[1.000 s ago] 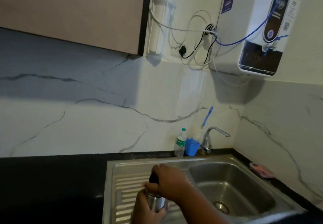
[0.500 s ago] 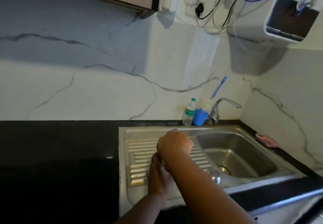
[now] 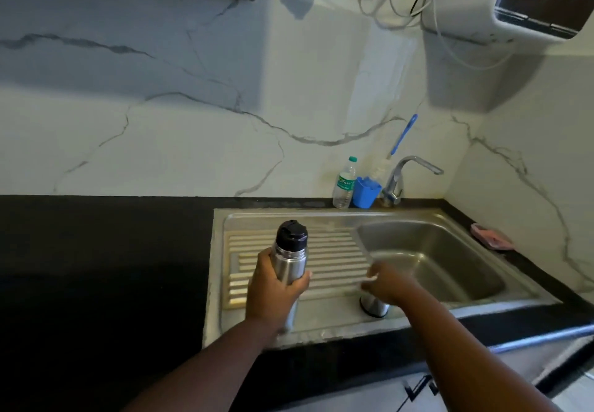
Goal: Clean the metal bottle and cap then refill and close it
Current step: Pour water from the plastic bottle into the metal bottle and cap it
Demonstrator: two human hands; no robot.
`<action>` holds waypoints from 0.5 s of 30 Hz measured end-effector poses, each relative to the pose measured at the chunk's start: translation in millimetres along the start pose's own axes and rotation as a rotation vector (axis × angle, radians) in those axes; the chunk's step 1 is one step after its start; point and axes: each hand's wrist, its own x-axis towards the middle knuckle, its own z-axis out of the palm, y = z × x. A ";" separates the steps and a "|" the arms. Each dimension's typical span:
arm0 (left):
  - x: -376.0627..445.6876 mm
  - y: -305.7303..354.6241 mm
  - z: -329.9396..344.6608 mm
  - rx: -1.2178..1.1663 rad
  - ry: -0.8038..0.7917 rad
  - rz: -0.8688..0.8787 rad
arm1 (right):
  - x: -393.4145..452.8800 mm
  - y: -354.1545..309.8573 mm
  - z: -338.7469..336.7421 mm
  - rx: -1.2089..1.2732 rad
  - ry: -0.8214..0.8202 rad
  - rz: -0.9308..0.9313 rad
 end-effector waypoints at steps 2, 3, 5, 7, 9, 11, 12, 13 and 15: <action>2.0 -3.8 1.7 0.016 0.000 0.002 | 13.7 30.1 17.8 -0.135 -0.079 0.036; 2.8 -5.1 3.1 0.019 0.007 0.003 | 20.8 40.2 24.6 -0.134 -0.102 0.027; 3.2 -6.0 6.4 0.011 0.026 0.000 | 33.8 53.7 33.1 -0.044 -0.134 0.006; 2.8 -5.1 7.8 0.000 0.045 -0.007 | 41.6 58.3 36.1 0.028 -0.171 -0.033; 1.4 -1.9 7.9 -0.018 0.046 -0.012 | 49.4 60.5 37.6 -0.003 -0.179 -0.101; 0.3 0.5 8.5 -0.035 0.045 -0.021 | 57.3 60.0 32.3 -0.092 -0.151 -0.170; -0.3 1.9 8.9 -0.043 0.048 -0.027 | 62.0 57.1 27.5 -0.096 -0.137 -0.202; -0.6 2.9 9.0 -0.048 0.053 -0.033 | 65.6 51.0 19.1 -0.052 -0.140 -0.232; -1.3 3.6 8.5 -0.059 0.062 -0.032 | 64.7 26.7 -8.4 0.132 -0.132 -0.357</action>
